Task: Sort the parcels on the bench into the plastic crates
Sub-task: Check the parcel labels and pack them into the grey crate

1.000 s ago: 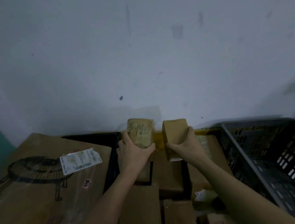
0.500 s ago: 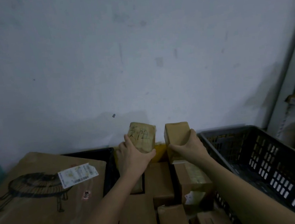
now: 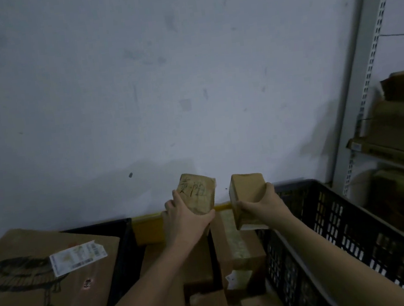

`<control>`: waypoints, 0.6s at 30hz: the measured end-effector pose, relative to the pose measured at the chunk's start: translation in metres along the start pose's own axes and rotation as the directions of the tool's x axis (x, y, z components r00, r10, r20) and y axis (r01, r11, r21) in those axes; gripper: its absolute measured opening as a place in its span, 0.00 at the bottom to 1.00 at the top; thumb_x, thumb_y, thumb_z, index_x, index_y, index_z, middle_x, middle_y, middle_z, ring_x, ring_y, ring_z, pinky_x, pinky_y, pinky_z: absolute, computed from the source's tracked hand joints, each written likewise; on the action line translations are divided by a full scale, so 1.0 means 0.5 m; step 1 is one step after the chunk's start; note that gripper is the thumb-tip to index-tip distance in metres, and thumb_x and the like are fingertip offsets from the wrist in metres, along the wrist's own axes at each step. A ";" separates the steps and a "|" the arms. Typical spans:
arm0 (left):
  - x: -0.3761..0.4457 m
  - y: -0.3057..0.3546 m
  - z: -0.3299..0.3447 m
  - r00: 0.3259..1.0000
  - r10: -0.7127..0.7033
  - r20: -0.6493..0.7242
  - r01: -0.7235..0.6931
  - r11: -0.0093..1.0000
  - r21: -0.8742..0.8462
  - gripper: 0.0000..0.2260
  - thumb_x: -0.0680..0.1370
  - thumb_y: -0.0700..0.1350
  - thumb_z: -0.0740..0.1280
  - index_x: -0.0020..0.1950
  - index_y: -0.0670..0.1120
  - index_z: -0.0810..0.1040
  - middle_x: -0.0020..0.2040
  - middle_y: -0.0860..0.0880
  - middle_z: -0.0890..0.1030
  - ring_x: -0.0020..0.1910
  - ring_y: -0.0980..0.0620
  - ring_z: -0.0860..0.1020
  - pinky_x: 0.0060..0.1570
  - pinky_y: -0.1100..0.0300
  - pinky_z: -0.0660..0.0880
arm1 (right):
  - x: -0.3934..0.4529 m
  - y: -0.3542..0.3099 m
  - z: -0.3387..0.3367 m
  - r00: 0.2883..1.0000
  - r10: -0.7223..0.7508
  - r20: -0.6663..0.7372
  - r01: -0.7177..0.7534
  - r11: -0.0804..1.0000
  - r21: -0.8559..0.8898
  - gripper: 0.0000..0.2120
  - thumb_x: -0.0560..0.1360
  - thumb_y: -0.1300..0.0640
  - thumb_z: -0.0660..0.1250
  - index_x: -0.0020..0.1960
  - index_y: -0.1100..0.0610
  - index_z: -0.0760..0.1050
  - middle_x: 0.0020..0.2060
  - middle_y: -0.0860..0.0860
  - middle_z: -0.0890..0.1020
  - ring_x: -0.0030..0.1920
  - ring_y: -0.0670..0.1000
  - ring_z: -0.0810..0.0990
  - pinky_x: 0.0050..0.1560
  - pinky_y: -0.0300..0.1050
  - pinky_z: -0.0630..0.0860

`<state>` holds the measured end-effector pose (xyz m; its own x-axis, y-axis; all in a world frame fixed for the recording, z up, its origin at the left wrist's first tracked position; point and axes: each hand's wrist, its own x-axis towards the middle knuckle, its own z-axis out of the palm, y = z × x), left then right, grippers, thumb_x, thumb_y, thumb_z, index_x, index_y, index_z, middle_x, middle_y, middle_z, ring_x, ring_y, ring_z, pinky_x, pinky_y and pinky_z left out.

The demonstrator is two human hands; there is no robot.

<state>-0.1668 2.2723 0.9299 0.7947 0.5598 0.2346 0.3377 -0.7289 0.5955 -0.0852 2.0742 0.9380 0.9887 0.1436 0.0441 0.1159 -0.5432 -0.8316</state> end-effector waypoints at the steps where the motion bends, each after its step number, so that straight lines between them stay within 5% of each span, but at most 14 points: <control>1: -0.007 0.017 0.012 1.000 0.002 -0.009 -0.002 1.000 0.007 0.55 0.65 0.71 0.70 0.80 0.48 0.46 0.72 0.43 0.63 0.69 0.41 0.67 0.61 0.49 0.73 | 0.001 0.013 -0.019 1.000 0.005 0.002 -0.005 1.000 0.008 0.53 0.64 0.35 0.76 0.77 0.53 0.51 0.67 0.56 0.69 0.62 0.58 0.74 0.58 0.58 0.79; 6: -0.049 0.109 0.084 0.996 -0.089 0.007 0.089 0.990 -0.109 0.54 0.62 0.71 0.71 0.79 0.49 0.52 0.68 0.44 0.68 0.66 0.43 0.70 0.58 0.50 0.75 | 0.000 0.091 -0.120 0.998 0.052 0.022 -0.053 0.996 0.064 0.52 0.68 0.39 0.75 0.79 0.53 0.48 0.73 0.56 0.59 0.68 0.60 0.68 0.62 0.57 0.75; 9: -0.082 0.157 0.121 0.977 -0.186 0.103 0.212 0.885 -0.415 0.43 0.62 0.68 0.73 0.71 0.49 0.67 0.62 0.47 0.77 0.58 0.46 0.77 0.54 0.49 0.78 | -0.003 0.139 -0.180 0.997 0.071 0.036 -0.076 0.988 0.135 0.50 0.71 0.40 0.73 0.80 0.54 0.48 0.75 0.55 0.57 0.69 0.61 0.67 0.55 0.52 0.74; 12: -0.129 0.187 0.149 0.900 -0.250 0.358 0.437 0.499 -0.748 0.25 0.73 0.61 0.71 0.63 0.47 0.77 0.56 0.45 0.82 0.51 0.46 0.81 0.44 0.52 0.78 | -0.002 0.184 -0.227 0.989 0.126 0.074 -0.140 0.965 0.222 0.48 0.72 0.38 0.71 0.81 0.53 0.49 0.75 0.54 0.58 0.69 0.61 0.68 0.52 0.51 0.74; 16: -0.182 0.180 0.169 0.806 -0.163 0.569 0.568 -0.057 -0.821 0.21 0.78 0.60 0.63 0.61 0.47 0.79 0.57 0.41 0.82 0.58 0.39 0.78 0.59 0.40 0.75 | -0.012 0.225 -0.257 0.917 0.202 0.345 -0.373 0.743 0.556 0.32 0.74 0.37 0.66 0.72 0.53 0.67 0.63 0.57 0.75 0.59 0.61 0.77 0.51 0.64 0.81; 18: -0.206 0.161 0.176 0.814 -0.150 0.561 0.524 -0.226 -0.821 0.21 0.78 0.59 0.63 0.63 0.46 0.78 0.60 0.39 0.80 0.61 0.37 0.77 0.61 0.36 0.72 | -0.025 0.241 -0.261 0.868 0.156 0.471 -0.464 0.590 0.660 0.24 0.78 0.40 0.61 0.67 0.53 0.73 0.60 0.60 0.78 0.59 0.62 0.77 0.57 0.66 0.78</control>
<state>-0.1772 2.1212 0.8863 0.8795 0.3439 -0.3290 -0.0741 0.7818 0.6191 -0.0711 1.8990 0.9094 0.8315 0.4293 -0.3526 -0.4538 0.1588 -0.8768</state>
